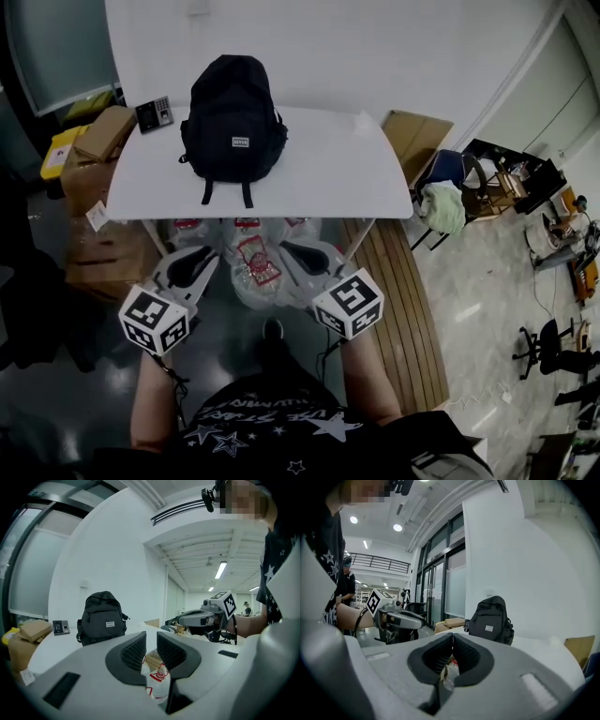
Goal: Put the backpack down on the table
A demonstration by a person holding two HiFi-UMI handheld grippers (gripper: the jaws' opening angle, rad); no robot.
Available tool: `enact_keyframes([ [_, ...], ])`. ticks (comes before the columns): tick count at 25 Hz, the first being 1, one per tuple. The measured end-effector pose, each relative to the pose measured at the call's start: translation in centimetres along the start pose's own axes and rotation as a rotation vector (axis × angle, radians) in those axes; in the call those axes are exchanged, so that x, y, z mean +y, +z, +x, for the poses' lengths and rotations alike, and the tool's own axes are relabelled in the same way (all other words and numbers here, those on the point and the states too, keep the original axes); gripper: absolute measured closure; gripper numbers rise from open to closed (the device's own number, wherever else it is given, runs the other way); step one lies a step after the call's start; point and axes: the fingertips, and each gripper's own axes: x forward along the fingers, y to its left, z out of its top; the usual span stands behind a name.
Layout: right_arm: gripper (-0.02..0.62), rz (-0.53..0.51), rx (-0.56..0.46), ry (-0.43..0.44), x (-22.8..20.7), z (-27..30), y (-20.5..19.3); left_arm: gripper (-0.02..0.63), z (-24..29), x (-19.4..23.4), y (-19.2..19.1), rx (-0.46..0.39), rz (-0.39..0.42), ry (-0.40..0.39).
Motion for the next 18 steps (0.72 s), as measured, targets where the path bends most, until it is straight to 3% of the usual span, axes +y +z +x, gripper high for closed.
enact_keyframes([
  [5,0.594,0.000,0.010,-0.022,2.2,-2.6,-0.4,0.597,-1.8,-2.7,-0.6,0.019,0.008,-0.018],
  [18,0.594,-0.017,-0.017,-0.106,5.5,-6.5,-0.9,0.598,-4.9,-6.9,-2.0,0.028,0.035,-0.027],
])
